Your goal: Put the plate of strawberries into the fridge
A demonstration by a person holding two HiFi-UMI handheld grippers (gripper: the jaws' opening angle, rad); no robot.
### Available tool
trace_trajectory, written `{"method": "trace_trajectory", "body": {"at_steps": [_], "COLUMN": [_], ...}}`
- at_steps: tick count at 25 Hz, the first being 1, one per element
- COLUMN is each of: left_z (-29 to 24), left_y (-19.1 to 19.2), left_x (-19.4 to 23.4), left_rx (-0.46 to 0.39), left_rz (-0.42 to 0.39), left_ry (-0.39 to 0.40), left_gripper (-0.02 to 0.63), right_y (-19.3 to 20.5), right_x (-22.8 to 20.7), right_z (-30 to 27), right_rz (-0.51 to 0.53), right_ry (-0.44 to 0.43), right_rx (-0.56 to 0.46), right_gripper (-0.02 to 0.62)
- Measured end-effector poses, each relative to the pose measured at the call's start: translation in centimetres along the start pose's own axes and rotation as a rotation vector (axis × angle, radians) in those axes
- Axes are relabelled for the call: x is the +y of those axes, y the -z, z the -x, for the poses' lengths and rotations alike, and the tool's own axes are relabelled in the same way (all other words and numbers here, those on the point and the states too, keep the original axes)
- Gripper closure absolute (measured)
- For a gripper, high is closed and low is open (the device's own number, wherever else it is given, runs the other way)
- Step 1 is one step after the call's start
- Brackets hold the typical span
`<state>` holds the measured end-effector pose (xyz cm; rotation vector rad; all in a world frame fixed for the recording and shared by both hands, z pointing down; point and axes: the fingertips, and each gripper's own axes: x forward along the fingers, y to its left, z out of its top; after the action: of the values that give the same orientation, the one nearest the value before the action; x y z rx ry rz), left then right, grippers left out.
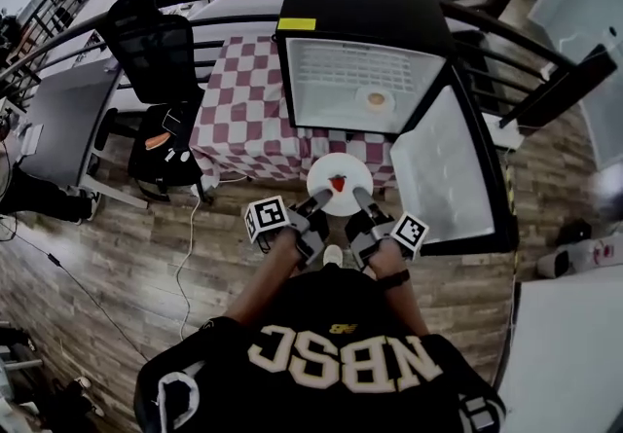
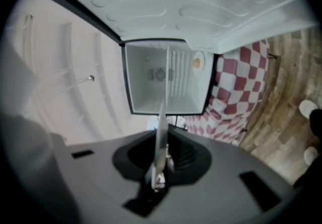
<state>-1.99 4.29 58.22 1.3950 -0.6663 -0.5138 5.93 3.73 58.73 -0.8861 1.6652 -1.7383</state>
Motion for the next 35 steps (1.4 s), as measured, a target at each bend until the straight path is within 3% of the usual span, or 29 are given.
{"method": "trace_trajectory", "body": {"at_steps": [4, 12, 19, 23, 35], "left_z": [-2.9, -5.1, -4.7, -5.1, -11.9], "left_y": [-1.0, -2.2, -3.9, -5.1, -13.1], "left_x": [-0.2, -0.6, -0.5, -0.3, -2.9], "left_rx": [-0.052, -0.113, -0.152, -0.161, -0.052], "left_rz": [0.008, 0.026, 0.009, 0.05, -0.002], "left_ry": [0.002, -0.016, -0.044, -0.048, -0.015], "left_gripper": [0.571, 0.571, 0.572, 0.571, 0.571], "right_y": [-2.5, -4.5, -4.2, -4.4, -10.1], "right_x": [0.2, 0.8, 0.2, 0.0, 2.3], "right_z": [-1.1, -3.2, -4.9, -6.2, -14.0], "right_rz": [0.013, 0.137, 0.092, 0.079, 0.075], "right_ry": [-0.007, 0.008, 0.03, 0.067, 0.038], "right_rx": [0.039, 0.141, 0.172, 0.159, 0.026], "right_gripper": [0.535, 0.535, 0.535, 0.535, 0.535]}}
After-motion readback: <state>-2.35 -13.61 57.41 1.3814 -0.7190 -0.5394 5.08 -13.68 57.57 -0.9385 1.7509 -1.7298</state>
